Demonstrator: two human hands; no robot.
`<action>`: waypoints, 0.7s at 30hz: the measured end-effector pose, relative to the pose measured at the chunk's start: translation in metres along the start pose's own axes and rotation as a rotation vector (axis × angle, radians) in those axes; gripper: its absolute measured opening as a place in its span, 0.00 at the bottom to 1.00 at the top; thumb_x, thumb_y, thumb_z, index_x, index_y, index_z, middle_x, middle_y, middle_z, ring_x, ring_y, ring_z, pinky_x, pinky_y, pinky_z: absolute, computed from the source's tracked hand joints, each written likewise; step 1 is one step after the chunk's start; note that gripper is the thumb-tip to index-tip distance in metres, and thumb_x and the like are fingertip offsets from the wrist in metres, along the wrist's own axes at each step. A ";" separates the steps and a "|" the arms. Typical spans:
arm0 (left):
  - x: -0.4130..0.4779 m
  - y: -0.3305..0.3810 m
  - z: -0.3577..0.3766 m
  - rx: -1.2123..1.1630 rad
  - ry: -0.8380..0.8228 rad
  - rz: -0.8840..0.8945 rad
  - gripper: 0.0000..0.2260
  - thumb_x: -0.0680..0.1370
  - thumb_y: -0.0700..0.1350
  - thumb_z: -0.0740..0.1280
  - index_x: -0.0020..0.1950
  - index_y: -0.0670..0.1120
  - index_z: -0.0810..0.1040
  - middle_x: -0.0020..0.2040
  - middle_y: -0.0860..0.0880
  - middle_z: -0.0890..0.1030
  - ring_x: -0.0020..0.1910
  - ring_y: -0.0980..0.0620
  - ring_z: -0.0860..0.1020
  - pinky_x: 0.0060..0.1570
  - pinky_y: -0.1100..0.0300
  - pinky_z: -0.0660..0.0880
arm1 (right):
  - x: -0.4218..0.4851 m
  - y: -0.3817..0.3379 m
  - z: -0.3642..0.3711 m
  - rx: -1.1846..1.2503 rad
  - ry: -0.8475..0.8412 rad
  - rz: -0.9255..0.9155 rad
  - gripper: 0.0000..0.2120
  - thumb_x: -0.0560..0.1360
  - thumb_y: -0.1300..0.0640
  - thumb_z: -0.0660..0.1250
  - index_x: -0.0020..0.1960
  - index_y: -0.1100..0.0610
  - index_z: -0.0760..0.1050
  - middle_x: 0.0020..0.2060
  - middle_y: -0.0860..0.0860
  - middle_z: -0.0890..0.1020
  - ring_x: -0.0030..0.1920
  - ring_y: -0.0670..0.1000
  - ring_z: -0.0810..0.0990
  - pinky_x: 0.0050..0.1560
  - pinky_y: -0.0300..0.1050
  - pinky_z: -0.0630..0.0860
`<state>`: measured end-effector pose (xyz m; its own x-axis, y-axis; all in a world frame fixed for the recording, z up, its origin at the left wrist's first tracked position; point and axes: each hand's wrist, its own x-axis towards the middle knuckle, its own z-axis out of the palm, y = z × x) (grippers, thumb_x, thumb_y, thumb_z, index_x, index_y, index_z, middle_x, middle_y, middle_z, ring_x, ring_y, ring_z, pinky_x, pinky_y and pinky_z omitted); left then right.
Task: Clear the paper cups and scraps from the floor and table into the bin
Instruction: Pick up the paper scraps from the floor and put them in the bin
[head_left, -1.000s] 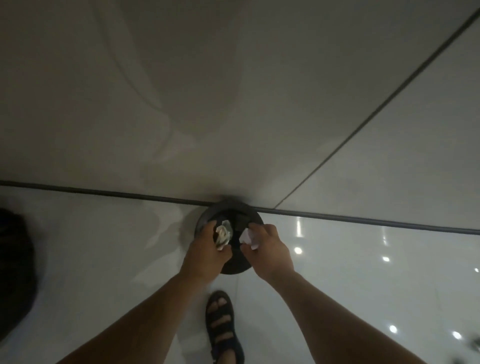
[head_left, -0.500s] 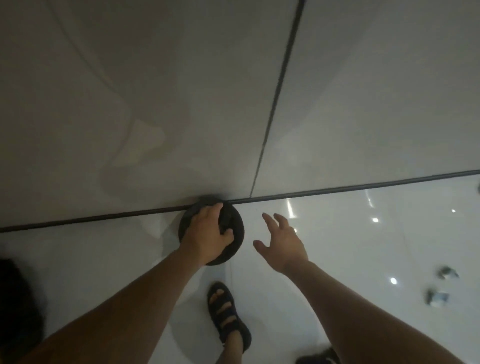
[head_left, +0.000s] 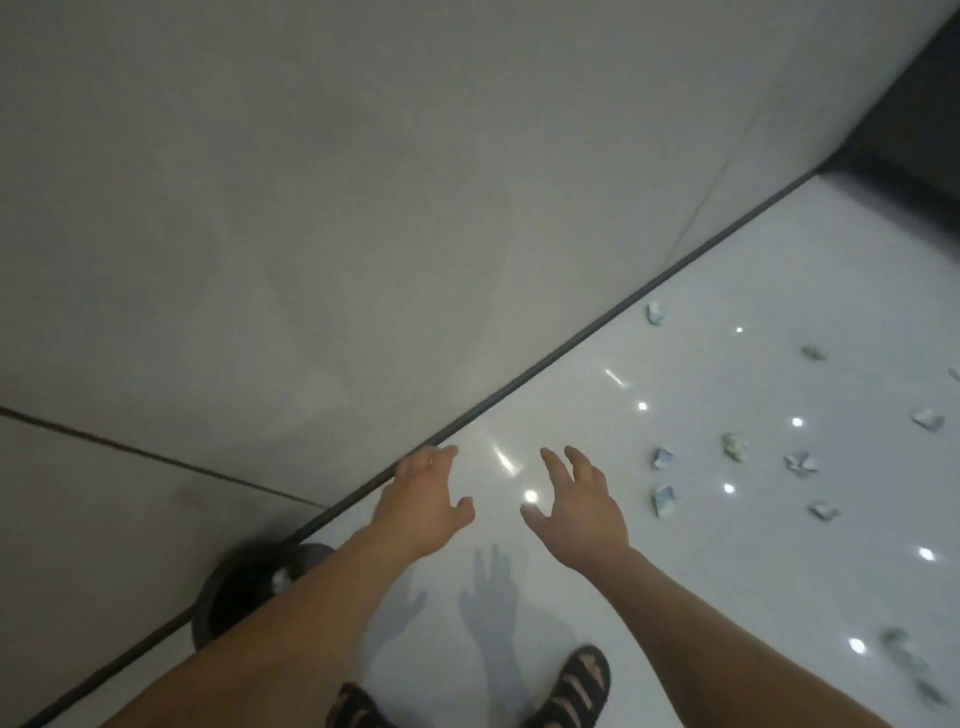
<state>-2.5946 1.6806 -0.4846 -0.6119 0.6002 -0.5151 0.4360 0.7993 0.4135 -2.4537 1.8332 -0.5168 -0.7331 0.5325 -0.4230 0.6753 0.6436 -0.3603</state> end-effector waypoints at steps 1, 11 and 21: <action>-0.001 0.031 -0.002 0.016 -0.004 0.034 0.34 0.77 0.56 0.63 0.78 0.50 0.52 0.76 0.49 0.56 0.74 0.48 0.55 0.71 0.53 0.59 | -0.008 0.020 -0.024 0.008 0.025 0.024 0.36 0.76 0.38 0.61 0.78 0.45 0.49 0.78 0.50 0.51 0.76 0.54 0.54 0.67 0.52 0.70; -0.019 0.276 -0.005 0.155 -0.058 0.300 0.32 0.76 0.56 0.64 0.77 0.50 0.56 0.75 0.48 0.59 0.74 0.47 0.57 0.70 0.51 0.61 | -0.096 0.166 -0.179 0.159 0.208 0.268 0.37 0.75 0.38 0.62 0.78 0.45 0.50 0.78 0.49 0.52 0.75 0.54 0.54 0.66 0.53 0.70; 0.034 0.356 0.016 0.188 -0.221 0.399 0.32 0.77 0.54 0.64 0.77 0.49 0.55 0.75 0.47 0.59 0.73 0.47 0.59 0.70 0.50 0.62 | -0.082 0.240 -0.209 0.245 0.216 0.462 0.38 0.74 0.37 0.63 0.78 0.46 0.52 0.77 0.50 0.55 0.74 0.55 0.59 0.64 0.52 0.70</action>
<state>-2.4497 1.9859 -0.3674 -0.2269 0.8363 -0.4992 0.7317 0.4846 0.4793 -2.2484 2.0588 -0.3952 -0.3397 0.8455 -0.4121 0.9099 0.1845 -0.3715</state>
